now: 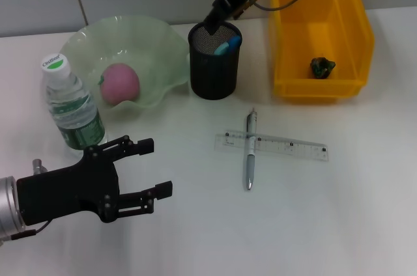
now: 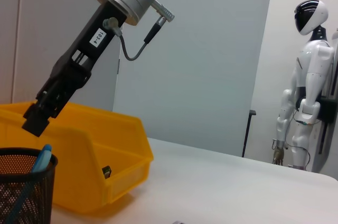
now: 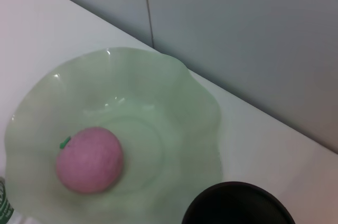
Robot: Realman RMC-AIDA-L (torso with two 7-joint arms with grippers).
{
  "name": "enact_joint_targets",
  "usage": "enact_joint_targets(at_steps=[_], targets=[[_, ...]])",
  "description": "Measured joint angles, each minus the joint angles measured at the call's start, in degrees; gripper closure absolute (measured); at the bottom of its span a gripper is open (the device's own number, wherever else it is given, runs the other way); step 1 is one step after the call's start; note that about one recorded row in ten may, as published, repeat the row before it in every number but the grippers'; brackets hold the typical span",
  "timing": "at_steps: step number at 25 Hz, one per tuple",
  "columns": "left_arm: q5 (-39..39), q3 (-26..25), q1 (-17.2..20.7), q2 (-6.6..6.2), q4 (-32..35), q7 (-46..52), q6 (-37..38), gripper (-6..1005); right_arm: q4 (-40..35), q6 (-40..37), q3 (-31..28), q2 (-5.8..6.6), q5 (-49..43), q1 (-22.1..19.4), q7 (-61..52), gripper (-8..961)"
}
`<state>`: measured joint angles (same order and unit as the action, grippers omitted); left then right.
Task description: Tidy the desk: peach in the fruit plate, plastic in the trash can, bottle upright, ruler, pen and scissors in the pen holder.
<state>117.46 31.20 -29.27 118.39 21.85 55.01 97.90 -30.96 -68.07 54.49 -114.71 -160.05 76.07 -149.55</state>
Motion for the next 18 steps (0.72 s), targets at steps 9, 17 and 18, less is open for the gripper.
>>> enact_joint_targets(at_steps=[9,17,18], targets=[[-0.07,0.00,0.17,-0.07,0.22,0.00,0.12,157,-3.21,-0.76,0.57,-1.02,0.05,-1.02,0.42,293],[-0.16,-0.15,0.28,-0.10,0.16,0.51,0.33,157,-12.31,-9.34,0.61,-2.48,3.57,-4.42,4.26,293],[-0.16,-0.15,0.28,-0.10,0.16,0.51,0.33,157,-14.10,-11.64,0.73,-2.61,5.09,-5.10,5.20,293]])
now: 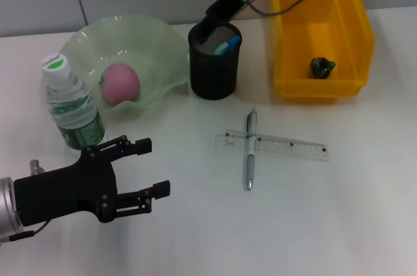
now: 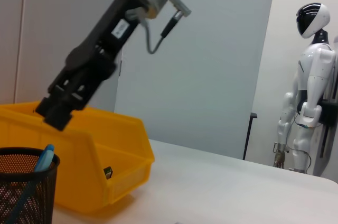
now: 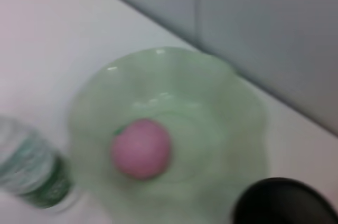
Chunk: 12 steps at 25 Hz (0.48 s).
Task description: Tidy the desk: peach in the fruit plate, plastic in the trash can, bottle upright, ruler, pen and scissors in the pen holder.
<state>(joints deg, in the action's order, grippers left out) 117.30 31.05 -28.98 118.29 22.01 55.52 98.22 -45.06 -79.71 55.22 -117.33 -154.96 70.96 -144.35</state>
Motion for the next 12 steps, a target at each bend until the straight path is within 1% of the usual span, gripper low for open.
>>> enact_joint_targets(at_steps=[4,7,8,12], targets=[[-0.02,-0.09,0.03,0.00,-0.05,0.03,0.05,157,-5.66,-6.82,2.14,-0.47,3.03,-2.03,1.18,294],[-0.15,-0.20,0.25,0.01,0.19,1.04,0.37,157,-9.01,-9.97,5.86,-0.99,3.30,-3.79,1.20,294],[-0.15,-0.20,0.25,0.01,0.19,1.04,0.37,157,-9.45,-10.76,7.68,-1.05,3.31,-4.29,1.46,295],[0.05,-0.02,0.48,-0.14,1.15,3.24,0.42,157,-8.56,-12.31,10.85,-1.09,2.72,-4.65,3.82,295]])
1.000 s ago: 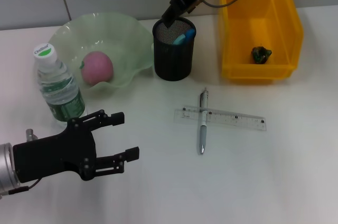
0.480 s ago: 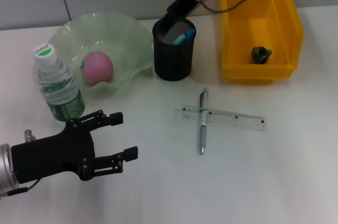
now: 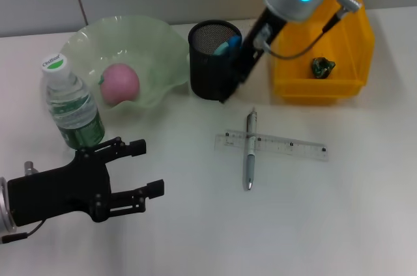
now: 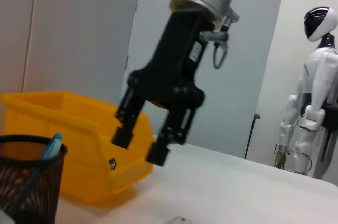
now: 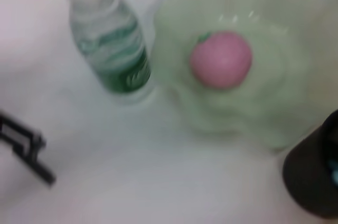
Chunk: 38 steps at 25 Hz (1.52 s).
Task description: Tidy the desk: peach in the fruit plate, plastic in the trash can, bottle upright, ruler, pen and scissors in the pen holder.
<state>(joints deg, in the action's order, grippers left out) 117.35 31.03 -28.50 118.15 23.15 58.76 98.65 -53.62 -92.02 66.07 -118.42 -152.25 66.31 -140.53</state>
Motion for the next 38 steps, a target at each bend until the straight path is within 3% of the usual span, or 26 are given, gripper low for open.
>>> enact_joint_targets(at_steps=[18,27,38], targets=[[0.24,0.16,1.27,-0.12,1.37,4.54,-0.41,157,14.31,7.67,5.41,-1.10,-1.37,3.75,8.78,297],[0.24,0.24,1.53,0.00,1.37,5.04,-0.47,157,16.70,11.63,12.65,-1.27,1.52,3.16,10.62,298],[0.17,0.26,2.15,0.07,1.00,5.05,-0.31,157,20.89,15.93,14.92,-1.37,2.94,3.03,12.79,298]])
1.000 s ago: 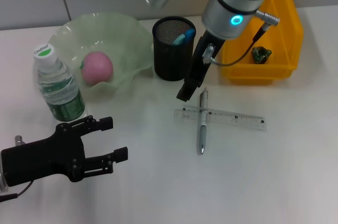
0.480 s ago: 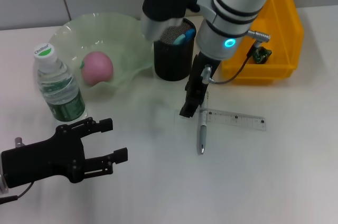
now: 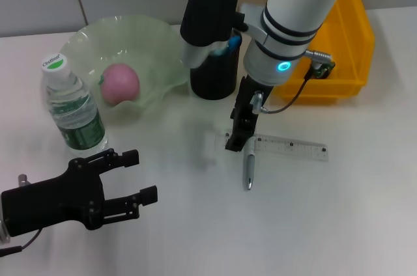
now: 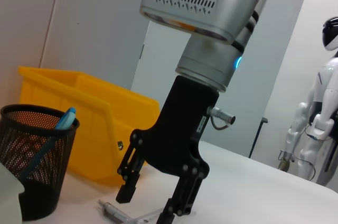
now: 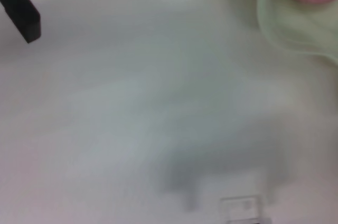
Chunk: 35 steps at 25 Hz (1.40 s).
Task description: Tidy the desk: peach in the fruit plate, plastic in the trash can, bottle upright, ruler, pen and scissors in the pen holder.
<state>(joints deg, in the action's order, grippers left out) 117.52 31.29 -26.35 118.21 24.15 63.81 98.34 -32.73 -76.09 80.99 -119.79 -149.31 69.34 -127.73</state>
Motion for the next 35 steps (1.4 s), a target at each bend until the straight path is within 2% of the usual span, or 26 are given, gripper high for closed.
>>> enact_joint_targets(at_steps=[16,24,35], targets=[[-0.24,0.00,0.20,0.18,-0.22,0.12,0.15,157,4.61,6.45,3.37,-0.09,3.79,-0.03,2.41,300],[-0.28,0.00,0.21,0.17,-0.25,0.85,0.26,156,6.10,9.24,8.60,-0.09,7.62,-0.17,2.17,301],[-0.28,-0.09,0.25,0.17,-0.24,1.39,0.51,156,6.10,9.69,8.83,-0.09,7.64,-0.45,1.96,301]])
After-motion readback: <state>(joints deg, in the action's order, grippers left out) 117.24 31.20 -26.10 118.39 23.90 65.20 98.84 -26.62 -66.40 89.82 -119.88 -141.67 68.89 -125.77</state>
